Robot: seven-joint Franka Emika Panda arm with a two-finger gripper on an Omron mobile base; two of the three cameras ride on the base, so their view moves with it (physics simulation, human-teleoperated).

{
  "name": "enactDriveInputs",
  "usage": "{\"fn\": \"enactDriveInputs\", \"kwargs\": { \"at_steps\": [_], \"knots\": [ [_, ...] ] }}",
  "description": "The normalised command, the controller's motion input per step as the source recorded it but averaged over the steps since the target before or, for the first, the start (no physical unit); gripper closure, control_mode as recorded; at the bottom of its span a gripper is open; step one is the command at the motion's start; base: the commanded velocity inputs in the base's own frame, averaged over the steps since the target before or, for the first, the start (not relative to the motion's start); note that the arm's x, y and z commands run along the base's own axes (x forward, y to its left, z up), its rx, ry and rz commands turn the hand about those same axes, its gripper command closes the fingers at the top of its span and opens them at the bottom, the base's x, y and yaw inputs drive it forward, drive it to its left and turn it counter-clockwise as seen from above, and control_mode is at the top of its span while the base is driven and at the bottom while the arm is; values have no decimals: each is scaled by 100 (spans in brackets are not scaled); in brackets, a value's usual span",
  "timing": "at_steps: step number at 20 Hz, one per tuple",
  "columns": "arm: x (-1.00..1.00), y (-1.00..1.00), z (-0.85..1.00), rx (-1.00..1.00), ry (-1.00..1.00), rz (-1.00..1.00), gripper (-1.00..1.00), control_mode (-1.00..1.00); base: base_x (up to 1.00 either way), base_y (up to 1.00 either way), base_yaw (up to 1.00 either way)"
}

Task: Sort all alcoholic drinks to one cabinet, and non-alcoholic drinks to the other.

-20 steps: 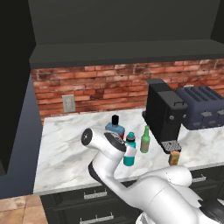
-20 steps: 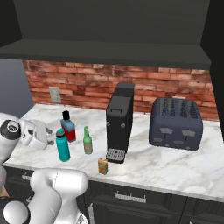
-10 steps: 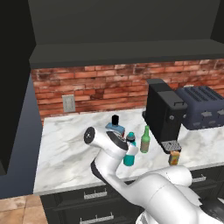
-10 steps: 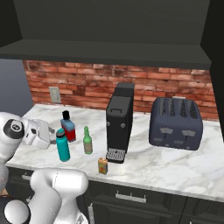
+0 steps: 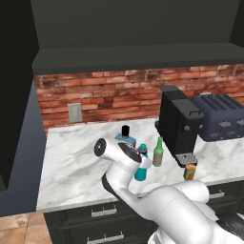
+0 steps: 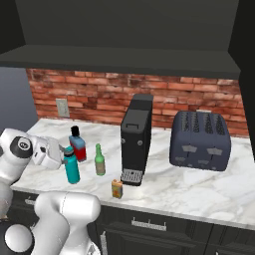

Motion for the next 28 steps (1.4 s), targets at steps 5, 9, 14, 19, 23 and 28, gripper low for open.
{"fn": "enactDriveInputs", "kwargs": {
  "at_steps": [5, 9, 14, 19, 23, 28],
  "knots": [
    [20, 0, -13, -1, 2, 0, -100, -100, 0, 0, 0],
    [10, 0, -10, -2, 1, 0, -100, -100, 0, 0, 0],
    [0, -3, -4, -5, 0, 0, -100, -100, 0, 0, 0],
    [0, -1, -2, -6, 0, 0, 100, -100, 0, 0, 0],
    [-25, -6, 33, -1, 0, 0, 100, -100, 0, 0, 0],
    [-67, -3, 97, 6, 8, 3, 100, -100, 0, 0, 0]
  ]
}}
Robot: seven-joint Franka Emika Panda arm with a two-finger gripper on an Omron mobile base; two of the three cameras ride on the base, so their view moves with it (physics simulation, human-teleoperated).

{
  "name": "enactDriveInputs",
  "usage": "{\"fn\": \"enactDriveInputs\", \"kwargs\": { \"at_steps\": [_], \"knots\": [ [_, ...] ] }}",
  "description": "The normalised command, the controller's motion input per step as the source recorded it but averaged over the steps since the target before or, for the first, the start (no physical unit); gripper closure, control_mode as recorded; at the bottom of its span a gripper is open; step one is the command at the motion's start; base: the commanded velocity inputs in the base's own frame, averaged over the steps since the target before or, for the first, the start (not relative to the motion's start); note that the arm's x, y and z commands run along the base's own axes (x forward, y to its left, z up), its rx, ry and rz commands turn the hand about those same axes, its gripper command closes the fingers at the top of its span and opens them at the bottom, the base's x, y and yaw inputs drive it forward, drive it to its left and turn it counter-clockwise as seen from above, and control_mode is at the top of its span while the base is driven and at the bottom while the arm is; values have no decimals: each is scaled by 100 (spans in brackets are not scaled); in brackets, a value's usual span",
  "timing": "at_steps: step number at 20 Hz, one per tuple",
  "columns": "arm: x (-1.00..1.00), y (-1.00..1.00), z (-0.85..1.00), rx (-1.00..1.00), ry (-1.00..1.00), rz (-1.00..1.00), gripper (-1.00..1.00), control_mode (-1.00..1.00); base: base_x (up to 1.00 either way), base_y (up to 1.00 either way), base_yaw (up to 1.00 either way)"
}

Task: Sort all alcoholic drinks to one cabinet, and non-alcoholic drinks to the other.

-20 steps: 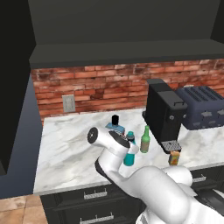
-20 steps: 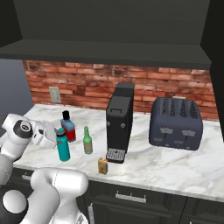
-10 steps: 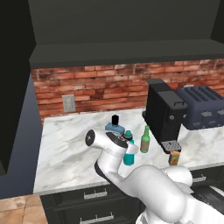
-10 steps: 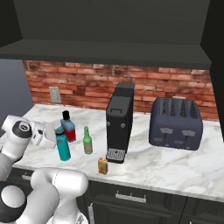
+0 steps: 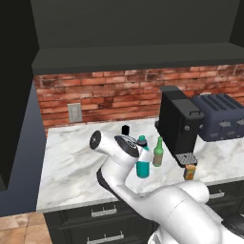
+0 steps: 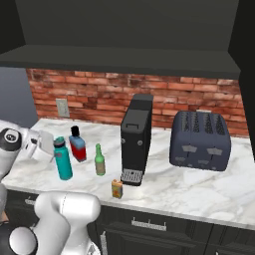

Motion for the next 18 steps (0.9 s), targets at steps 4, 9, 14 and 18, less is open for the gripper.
{"fn": "enactDriveInputs", "kwargs": {
  "at_steps": [4, 9, 14, 18],
  "knots": [
    [-57, 0, 100, 4, 15, 16, 100, -100, 0, 0, 0],
    [-39, -2, 95, 0, -9, 30, 100, -100, 0, 0, 0],
    [0, -2, 73, 0, -23, 39, 100, -100, 0, 0, 0],
    [0, 0, 96, 0, -5, 32, 100, -100, 0, 0, 0]
  ]
}}
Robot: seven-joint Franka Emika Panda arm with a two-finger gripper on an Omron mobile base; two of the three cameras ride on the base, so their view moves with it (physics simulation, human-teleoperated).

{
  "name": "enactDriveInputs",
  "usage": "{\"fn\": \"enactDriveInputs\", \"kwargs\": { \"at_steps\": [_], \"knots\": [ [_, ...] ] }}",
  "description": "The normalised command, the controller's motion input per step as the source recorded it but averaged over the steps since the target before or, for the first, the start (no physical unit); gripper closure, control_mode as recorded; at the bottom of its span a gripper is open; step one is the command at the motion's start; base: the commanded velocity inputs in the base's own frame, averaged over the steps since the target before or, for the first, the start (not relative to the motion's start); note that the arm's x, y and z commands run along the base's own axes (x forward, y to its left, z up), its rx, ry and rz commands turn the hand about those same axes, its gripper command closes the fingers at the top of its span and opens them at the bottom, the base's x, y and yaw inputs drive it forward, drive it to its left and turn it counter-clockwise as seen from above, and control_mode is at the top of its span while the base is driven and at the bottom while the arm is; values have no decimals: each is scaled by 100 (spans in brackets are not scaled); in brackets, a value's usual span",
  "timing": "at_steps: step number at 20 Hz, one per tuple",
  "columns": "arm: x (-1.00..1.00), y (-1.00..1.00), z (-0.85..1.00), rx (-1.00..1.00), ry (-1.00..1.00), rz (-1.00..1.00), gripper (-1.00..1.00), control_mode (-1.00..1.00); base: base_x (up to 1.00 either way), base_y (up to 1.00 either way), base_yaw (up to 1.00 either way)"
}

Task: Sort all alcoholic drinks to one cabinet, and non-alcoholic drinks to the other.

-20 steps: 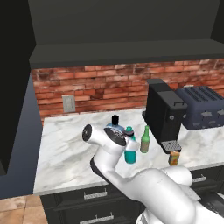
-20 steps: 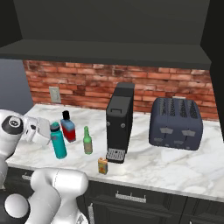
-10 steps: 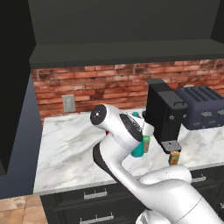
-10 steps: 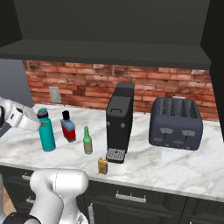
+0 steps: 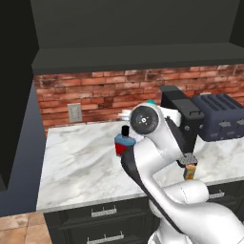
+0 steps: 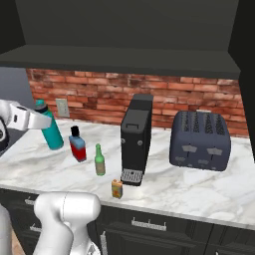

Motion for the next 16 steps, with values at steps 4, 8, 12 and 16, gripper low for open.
{"fn": "enactDriveInputs", "kwargs": {
  "at_steps": [4, 8, 12, 16],
  "knots": [
    [0, 0, 100, 0, 11, 21, 100, -100, 0, 0, 0],
    [0, 0, 93, 0, 9, 19, 100, -100, 0, 0, 0],
    [0, 0, 67, 0, -3, 19, 100, -100, 0, 0, 0],
    [0, 0, 42, 0, -26, 18, 100, -100, 0, 0, 0]
  ]
}}
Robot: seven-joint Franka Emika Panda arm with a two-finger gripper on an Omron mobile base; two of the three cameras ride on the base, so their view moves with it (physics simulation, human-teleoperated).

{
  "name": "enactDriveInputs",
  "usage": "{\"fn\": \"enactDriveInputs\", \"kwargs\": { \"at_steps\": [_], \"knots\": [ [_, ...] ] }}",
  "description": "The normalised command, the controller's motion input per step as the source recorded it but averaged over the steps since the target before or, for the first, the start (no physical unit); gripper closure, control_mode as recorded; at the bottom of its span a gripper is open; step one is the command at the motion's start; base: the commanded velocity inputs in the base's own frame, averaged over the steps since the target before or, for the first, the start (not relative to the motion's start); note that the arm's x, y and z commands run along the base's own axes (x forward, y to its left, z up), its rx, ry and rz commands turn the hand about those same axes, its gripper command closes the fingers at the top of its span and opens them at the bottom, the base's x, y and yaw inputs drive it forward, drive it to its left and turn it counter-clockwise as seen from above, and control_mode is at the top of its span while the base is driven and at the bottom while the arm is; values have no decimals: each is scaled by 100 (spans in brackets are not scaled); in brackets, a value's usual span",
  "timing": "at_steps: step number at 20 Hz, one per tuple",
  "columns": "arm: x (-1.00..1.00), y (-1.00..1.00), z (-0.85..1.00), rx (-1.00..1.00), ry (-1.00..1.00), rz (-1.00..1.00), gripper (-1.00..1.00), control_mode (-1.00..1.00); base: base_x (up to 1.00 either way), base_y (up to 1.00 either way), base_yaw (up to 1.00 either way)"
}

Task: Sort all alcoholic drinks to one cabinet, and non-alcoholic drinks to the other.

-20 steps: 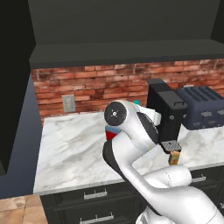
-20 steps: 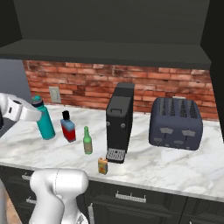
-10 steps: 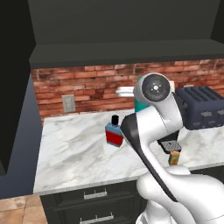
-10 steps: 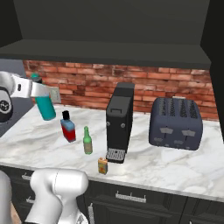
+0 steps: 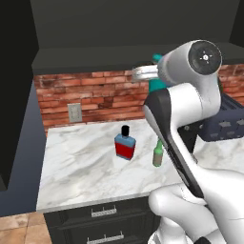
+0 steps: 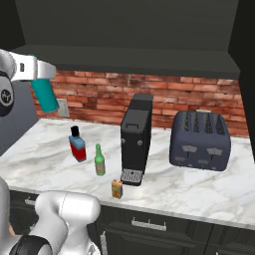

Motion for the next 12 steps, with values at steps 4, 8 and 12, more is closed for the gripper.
{"fn": "enactDriveInputs", "kwargs": {
  "at_steps": [4, 8, 12],
  "knots": [
    [0, 0, 36, 0, -35, 17, 100, -100, 0, 0, 0],
    [1, 0, 41, 0, -31, 15, 100, -100, 0, 0, 0],
    [16, 1, 47, 0, -8, 8, 100, -100, 0, 0, 0]
  ]
}}
